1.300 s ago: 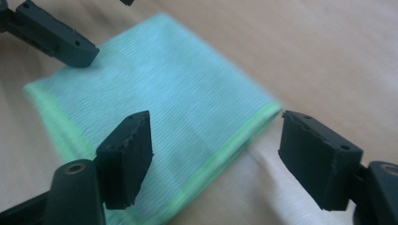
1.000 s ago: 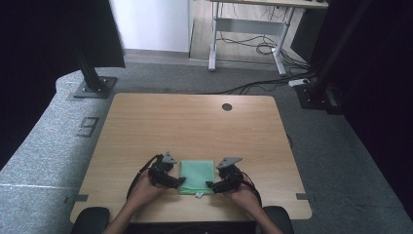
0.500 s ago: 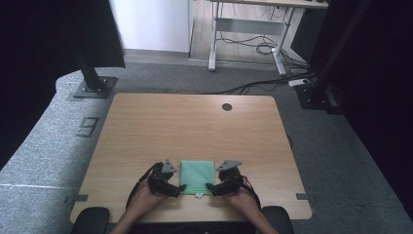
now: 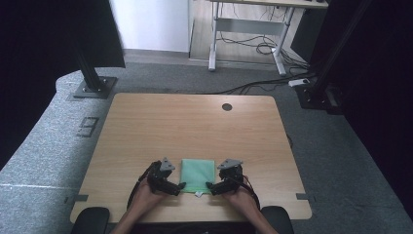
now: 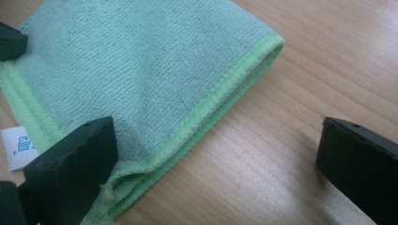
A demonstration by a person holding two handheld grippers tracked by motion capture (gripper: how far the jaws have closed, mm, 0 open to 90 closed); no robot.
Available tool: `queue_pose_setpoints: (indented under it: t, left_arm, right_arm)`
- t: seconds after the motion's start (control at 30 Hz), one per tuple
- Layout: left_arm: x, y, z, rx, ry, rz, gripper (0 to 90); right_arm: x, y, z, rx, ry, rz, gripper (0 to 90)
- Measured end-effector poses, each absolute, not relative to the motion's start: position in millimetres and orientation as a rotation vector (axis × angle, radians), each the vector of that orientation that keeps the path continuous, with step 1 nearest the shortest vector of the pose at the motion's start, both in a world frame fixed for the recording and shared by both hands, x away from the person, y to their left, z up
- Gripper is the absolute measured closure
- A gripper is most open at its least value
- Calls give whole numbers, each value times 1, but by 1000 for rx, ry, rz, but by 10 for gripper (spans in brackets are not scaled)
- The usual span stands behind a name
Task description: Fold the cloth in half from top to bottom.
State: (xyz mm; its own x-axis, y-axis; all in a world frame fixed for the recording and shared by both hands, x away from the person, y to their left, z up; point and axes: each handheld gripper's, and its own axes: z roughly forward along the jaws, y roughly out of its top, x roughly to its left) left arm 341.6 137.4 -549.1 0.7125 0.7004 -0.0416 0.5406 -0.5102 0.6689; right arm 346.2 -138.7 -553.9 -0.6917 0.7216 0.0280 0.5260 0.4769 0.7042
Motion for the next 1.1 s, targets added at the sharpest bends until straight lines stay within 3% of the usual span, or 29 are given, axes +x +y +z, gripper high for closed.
queue_pose_setpoints:
  t: [1.1]
  left_arm:
    - [413,137,-549,2206,1026,338,0]
  right_arm:
    - [418,-139,-556,1127,2382,1036,0]
